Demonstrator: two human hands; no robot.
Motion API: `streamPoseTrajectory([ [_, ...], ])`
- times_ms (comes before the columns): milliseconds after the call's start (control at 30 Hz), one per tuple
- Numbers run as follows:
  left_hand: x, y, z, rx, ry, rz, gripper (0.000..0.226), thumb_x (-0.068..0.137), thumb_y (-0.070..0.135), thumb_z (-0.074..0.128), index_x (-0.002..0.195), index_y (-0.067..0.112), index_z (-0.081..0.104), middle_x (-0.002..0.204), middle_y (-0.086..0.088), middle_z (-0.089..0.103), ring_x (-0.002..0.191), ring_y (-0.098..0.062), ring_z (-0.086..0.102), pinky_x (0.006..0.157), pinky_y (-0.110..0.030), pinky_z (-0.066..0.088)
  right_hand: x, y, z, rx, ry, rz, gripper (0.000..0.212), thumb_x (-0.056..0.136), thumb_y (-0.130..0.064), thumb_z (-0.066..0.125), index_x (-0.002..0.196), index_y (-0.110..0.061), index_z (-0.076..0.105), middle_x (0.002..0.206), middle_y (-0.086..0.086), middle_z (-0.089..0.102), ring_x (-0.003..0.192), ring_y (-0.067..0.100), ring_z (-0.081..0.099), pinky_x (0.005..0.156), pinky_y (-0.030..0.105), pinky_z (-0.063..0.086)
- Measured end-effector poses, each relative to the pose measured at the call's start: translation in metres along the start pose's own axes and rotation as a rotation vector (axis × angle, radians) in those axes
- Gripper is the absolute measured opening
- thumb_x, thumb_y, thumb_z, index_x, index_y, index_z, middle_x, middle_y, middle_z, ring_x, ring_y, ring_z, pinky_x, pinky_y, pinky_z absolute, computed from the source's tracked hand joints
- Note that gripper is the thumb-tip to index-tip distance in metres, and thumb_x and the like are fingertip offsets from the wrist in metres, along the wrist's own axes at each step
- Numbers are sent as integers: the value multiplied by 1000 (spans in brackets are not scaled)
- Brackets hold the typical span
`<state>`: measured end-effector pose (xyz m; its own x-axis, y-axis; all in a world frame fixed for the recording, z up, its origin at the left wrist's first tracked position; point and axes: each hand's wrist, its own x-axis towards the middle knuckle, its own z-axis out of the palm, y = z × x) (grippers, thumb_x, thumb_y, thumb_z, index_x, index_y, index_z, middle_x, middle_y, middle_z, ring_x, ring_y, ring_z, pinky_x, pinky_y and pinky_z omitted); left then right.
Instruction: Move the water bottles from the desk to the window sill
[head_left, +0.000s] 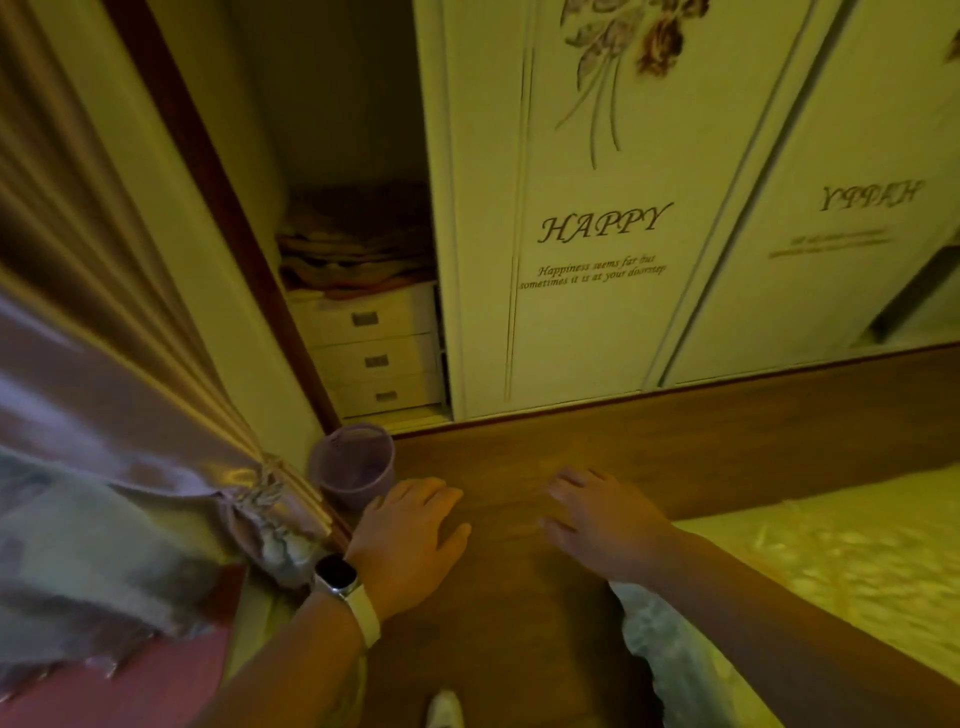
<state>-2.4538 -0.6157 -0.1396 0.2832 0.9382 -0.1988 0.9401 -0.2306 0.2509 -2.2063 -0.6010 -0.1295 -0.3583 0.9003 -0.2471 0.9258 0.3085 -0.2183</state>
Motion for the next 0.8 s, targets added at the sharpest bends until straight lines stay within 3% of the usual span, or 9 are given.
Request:
streamPoseTrajectory([
  [167,76,-36,-35,9,-32,134,53,98,57,31,147,35,34,155,12,32,143,-12,27,115,-40,28,51,0,-33,72,29,139,51,98,-55,38,143,-31,42,149,-2,41,133,24,42,100,39,43],
  [300,123,-41,-52,-2,-30,229,55,98,58,28,148,34,32,156,12,31,143,-13,28,115,-41,30,69,14,-48,111,85,227,51,98,-55,39,141,-28,47,138,-2,48,125,21,48,93,35,47],
  [500,192,-13,-67,28,-53,361,51,100,52,31,147,31,35,155,9,32,143,-14,27,114,-34,24,84,57,-57,154,166,365,50,97,-53,44,140,-27,49,133,-1,52,122,23,51,91,34,45],
  [800,314,41,-57,102,-137,416,54,98,57,31,146,33,36,150,10,39,138,-13,33,113,-37,32,133,162,-61,236,148,457,52,98,-53,43,143,-28,45,146,-1,45,126,21,49,96,32,43],
])
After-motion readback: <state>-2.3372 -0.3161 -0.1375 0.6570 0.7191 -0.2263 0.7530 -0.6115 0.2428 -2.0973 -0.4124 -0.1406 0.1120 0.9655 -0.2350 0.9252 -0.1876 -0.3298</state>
